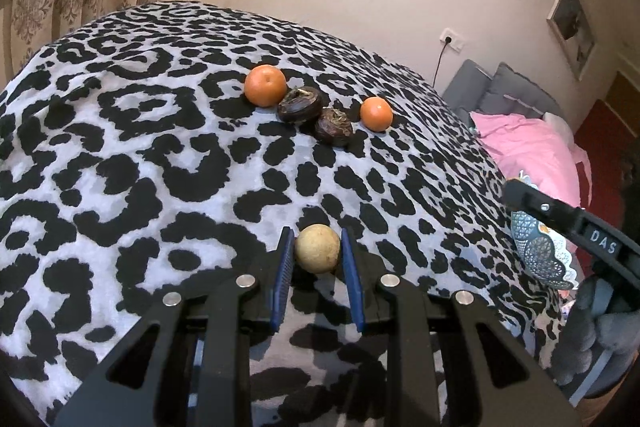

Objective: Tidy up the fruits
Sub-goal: 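Carry the tan fruit into the basket and open the right gripper while the left carries its fruit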

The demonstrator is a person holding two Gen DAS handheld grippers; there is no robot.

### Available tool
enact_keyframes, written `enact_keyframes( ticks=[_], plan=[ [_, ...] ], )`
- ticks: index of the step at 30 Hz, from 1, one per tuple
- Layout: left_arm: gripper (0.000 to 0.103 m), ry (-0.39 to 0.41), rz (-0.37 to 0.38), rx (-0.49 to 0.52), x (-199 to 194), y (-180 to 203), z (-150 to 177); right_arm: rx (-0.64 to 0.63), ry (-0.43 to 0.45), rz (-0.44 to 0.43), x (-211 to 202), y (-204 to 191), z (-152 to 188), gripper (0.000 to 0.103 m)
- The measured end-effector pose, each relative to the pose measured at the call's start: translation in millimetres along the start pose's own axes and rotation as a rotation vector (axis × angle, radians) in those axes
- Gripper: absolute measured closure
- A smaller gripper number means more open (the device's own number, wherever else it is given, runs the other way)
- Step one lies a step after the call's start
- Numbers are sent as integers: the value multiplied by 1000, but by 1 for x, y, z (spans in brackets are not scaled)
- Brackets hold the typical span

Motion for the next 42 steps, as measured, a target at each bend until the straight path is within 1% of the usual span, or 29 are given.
enact_keyframes(
  ticks=[8, 15, 22, 28, 30, 31, 32, 35, 42],
  plan=[
    [79, -2, -16, 47, -4, 11, -1, 103, 66, 73, -33, 58, -4, 76],
    [79, -17, -4, 86, -3, 32, -3, 195, 93, 132, -55, 107, 2, 76],
    [79, -26, -4, 135, 0, 57, -9, 240, 83, 154, -64, 134, 15, 75],
    [79, -31, -1, 161, 1, 71, -13, 257, 96, 173, -74, 149, 20, 75],
    [79, -33, -2, 170, 1, 76, -14, 255, 102, 178, -77, 150, 21, 67],
    [79, -34, -2, 173, 1, 78, -15, 256, 112, 180, -79, 152, 21, 58],
    [79, -36, 2, 176, 2, 81, -16, 259, 124, 180, -82, 153, 22, 55],
    [79, -41, 14, 179, 3, 88, -17, 265, 140, 179, -87, 158, 21, 56],
    [79, -34, 46, 224, 1, 117, -24, 289, 162, 175, -96, 174, 25, 55]
  ],
)
Point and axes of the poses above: each gripper's, at about its wrist camera, not at the fingertips, and x roughly the way its jaws point, y to its right, z to its underside, the point moved 5 cm from there along x, roughly the way its jaws point, and after that the axes turned 10 degrees about x, right-handed, at the moved point
